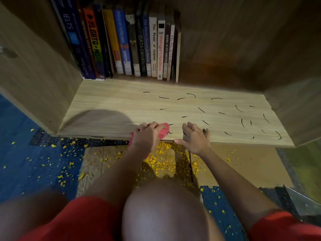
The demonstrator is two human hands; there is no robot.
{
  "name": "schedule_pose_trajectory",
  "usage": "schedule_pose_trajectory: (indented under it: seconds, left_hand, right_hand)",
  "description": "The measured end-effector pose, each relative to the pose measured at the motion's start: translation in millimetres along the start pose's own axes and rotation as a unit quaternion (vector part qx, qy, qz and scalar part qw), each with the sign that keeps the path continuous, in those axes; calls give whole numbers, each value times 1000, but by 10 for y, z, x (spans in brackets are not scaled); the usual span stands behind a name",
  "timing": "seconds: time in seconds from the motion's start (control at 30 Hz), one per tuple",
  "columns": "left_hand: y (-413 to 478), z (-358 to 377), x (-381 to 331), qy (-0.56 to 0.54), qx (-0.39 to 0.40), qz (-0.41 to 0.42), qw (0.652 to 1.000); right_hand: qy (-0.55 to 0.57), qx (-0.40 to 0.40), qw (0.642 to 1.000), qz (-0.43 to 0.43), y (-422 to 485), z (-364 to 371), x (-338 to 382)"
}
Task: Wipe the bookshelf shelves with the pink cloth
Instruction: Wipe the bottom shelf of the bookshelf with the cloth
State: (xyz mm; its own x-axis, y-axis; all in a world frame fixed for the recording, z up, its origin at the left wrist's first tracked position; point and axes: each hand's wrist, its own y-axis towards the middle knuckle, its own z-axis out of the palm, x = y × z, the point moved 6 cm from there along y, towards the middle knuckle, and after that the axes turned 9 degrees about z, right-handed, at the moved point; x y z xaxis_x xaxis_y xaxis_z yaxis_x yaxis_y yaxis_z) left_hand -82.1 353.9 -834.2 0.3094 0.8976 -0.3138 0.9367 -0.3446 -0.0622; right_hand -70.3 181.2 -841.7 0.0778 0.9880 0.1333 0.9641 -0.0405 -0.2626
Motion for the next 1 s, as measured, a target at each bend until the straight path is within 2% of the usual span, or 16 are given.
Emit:
schedule_pose_trajectory:
  seconds: [0.1, 0.13, 0.23, 0.3, 0.4, 0.47, 0.57, 0.63, 0.73, 0.8, 0.93, 1.0]
  left_hand:
    - [12, -52, 200, -13, -4, -73, 997]
    - [-1, -50, 157, -6, -7, -66, 998]
    - [-8, 16, -168, 29, -2, 28, 999]
    - [28, 49, -186, 23, -1, 44, 999]
    - [87, -5, 76, -34, -20, -20, 999]
    - [54, 1, 91, -25, -14, -38, 999]
    - [21, 70, -177, 30, 18, 35, 999]
    - [51, 93, -213, 27, 27, 70, 997]
    - [119, 38, -69, -3, 19, 32, 999]
    - [109, -5, -100, 23, 5, 3, 1000]
    - [80, 55, -401, 72, 32, 101, 992]
    - [109, 24, -272, 41, 26, 100, 994]
  right_hand:
    - [-5, 13, 1000, -3, 16, -19, -11]
    - [-2, 16, 1000, 0, 25, -24, -5]
    - [3, 20, 1000, 15, 45, -45, 14]
    - [-1, 19, 1000, 12, 42, -35, 15]
    - [-3, 14, 1000, 6, 41, -28, 1]
    - [-3, 13, 1000, 5, 44, -17, -3]
    - [-9, 14, 1000, 7, 30, 7, 10]
    - [-9, 9, 1000, 5, 27, 25, -3]
    - [-2, 9, 1000, 1, 46, 23, -24]
    - [-7, 15, 1000, -3, 54, 20, -25]
    - [6, 20, 1000, 3, 42, 44, -28]
    - [10, 21, 1000, 4, 46, 55, -44]
